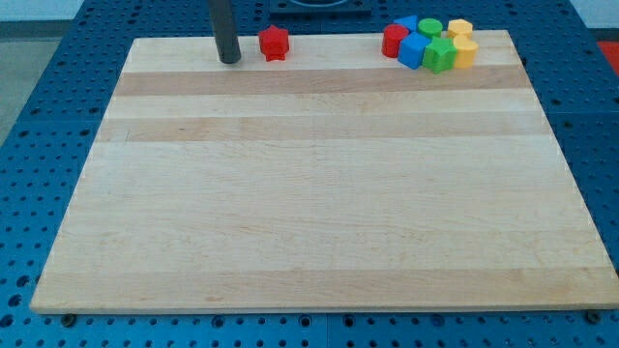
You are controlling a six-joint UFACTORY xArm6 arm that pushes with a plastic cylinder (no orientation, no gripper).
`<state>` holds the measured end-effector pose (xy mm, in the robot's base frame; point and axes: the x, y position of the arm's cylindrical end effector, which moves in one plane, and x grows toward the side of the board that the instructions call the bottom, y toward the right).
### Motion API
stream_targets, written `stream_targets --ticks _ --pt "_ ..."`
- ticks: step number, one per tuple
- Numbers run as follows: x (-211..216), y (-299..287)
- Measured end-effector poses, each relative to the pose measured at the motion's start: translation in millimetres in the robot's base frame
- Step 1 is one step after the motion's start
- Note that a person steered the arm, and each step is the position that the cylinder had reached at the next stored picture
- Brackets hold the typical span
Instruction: Put the red star at the top center of the board
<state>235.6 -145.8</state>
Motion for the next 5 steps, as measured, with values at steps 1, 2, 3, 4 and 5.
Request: stream_targets --ticks 1,2,3,4,5 --pt "-12.3 7.9" --pt "-12.2 40.0" --pt "-12.2 58.5" --pt "-12.2 65.3" --pt "-12.2 76.5"
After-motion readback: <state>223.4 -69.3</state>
